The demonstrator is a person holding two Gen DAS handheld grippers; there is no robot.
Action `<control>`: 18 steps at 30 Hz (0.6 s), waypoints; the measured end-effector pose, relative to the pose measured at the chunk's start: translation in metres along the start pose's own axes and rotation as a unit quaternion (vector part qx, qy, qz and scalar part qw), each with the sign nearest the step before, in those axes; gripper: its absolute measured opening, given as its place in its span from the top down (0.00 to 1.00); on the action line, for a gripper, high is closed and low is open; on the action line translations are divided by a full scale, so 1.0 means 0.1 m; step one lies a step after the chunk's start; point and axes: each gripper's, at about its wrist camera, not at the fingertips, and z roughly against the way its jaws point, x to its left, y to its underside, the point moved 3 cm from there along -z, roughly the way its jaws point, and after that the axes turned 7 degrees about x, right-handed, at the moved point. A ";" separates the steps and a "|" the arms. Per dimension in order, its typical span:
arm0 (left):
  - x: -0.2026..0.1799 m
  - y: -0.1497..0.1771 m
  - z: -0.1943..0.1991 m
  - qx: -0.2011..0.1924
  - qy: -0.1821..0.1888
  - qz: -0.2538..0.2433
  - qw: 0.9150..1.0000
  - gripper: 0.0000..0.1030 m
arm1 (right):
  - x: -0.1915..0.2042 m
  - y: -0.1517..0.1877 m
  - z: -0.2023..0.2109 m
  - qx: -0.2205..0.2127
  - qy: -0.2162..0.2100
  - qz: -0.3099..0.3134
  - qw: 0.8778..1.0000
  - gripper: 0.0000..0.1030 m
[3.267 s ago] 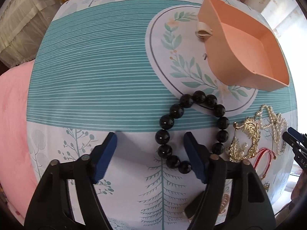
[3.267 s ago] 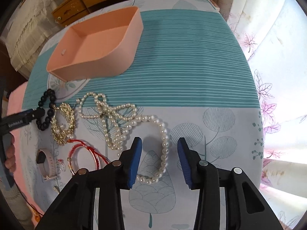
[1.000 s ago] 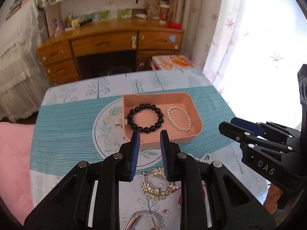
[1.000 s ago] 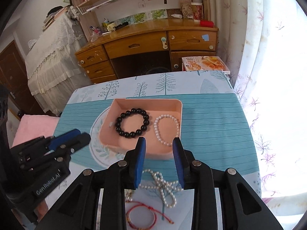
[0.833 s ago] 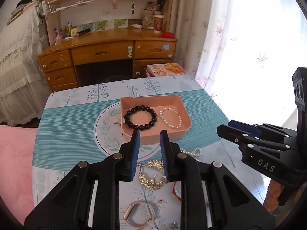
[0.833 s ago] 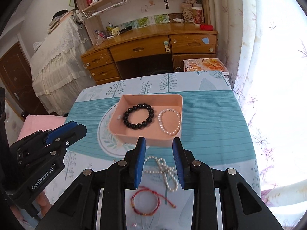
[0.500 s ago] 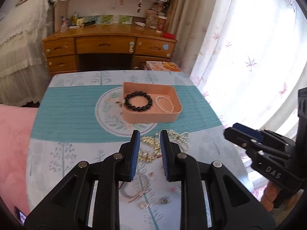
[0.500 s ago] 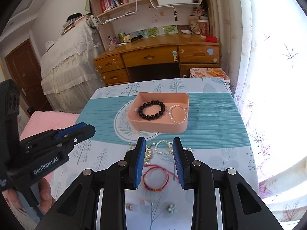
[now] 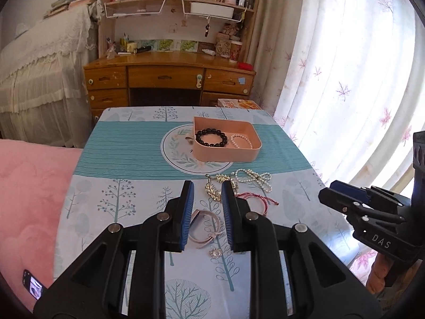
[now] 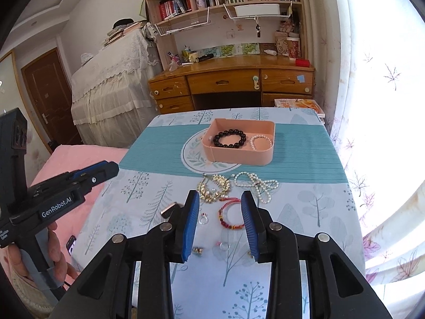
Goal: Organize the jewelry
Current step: 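Withdraw both tools from the pink box back over the jewelry, then grasp the pink watch band with the left tool while the right tool grasps the red string bracelet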
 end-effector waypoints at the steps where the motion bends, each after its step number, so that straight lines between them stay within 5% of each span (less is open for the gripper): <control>1: -0.02 0.03 0.02 -0.001 -0.001 -0.006 1.000 0.82 | 0.02 0.04 0.00 0.002 0.000 0.001 1.000 0.68; 13: -0.35 0.37 -0.18 0.028 0.000 -0.066 0.997 0.82 | -0.01 0.45 -0.23 0.036 -0.010 -0.012 0.999 0.68; 15: -0.36 0.43 -0.24 0.036 0.002 -0.068 0.997 0.77 | -0.06 0.44 -0.29 0.040 -0.012 -0.021 0.999 0.68; 18: -0.31 0.50 -0.34 0.045 -0.005 -0.059 0.997 0.53 | -0.15 0.48 -0.39 0.049 -0.010 -0.034 0.998 0.68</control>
